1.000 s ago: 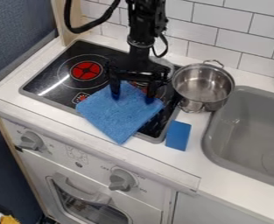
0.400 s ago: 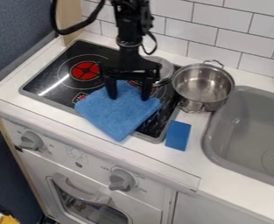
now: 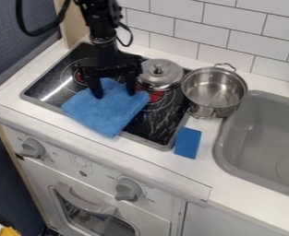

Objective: Take the towel and put it on the left side of the burner

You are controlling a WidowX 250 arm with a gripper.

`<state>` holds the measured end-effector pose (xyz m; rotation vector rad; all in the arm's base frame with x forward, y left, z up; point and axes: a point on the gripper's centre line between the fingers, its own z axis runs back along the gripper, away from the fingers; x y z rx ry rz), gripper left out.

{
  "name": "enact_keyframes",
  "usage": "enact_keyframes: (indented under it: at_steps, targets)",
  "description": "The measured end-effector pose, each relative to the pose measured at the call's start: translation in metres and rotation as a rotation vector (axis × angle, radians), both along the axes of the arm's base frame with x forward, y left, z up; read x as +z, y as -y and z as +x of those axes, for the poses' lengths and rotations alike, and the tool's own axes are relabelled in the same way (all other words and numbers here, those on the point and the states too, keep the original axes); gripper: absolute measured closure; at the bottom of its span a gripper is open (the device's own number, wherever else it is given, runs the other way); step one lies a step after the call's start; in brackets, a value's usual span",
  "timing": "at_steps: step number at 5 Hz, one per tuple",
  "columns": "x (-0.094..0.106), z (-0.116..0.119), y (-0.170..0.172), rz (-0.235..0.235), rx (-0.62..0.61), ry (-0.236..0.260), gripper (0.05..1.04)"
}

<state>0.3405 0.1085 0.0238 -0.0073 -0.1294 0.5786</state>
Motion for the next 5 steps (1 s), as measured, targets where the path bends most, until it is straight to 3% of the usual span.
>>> enact_keyframes:
  at_steps: [3,5]
  targets:
    - [0.008,0.009,-0.057,0.037,0.145,0.022,0.083]
    - [0.008,0.038,-0.073,-0.015,0.150,0.057,0.083]
